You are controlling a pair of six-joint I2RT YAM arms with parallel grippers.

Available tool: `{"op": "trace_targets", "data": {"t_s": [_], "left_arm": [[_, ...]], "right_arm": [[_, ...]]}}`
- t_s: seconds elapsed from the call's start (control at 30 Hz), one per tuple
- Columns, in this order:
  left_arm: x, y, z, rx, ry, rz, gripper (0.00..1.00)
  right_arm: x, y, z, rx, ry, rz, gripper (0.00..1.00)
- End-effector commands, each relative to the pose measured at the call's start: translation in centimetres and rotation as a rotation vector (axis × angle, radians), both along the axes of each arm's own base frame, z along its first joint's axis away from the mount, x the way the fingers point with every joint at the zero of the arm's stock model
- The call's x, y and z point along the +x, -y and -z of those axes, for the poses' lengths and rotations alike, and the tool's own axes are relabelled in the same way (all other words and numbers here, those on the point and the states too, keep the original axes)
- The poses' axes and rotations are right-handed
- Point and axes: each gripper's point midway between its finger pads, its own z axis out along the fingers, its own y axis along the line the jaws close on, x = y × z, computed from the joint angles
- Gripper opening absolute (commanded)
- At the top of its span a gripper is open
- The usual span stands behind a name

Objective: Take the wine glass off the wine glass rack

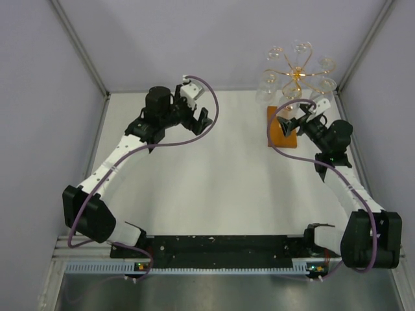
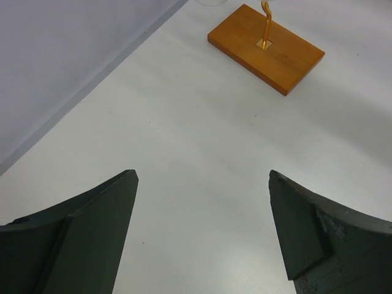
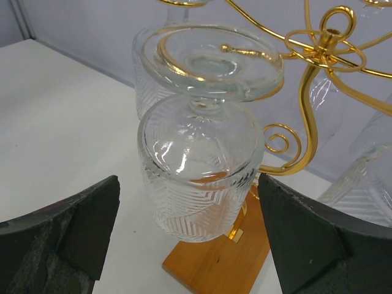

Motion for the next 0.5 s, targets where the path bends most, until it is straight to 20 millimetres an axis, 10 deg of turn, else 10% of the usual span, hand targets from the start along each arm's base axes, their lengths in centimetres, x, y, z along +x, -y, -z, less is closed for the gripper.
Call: {"op": "trace_targets", "data": {"t_s": [0.0, 0.47], "left_arm": [[0.25, 0.0, -1.89, 0.006, 0.055, -0.004, 0.93], [-0.13, 0.12, -1.43, 0.028, 0.066, -0.011, 0.93]], "right_arm": [[0.11, 0.19, -2.66, 0.008, 0.114, 0.0, 0.9], [0.91, -0.26, -2.42, -0.03, 0.155, -0.011, 0.9]]}}
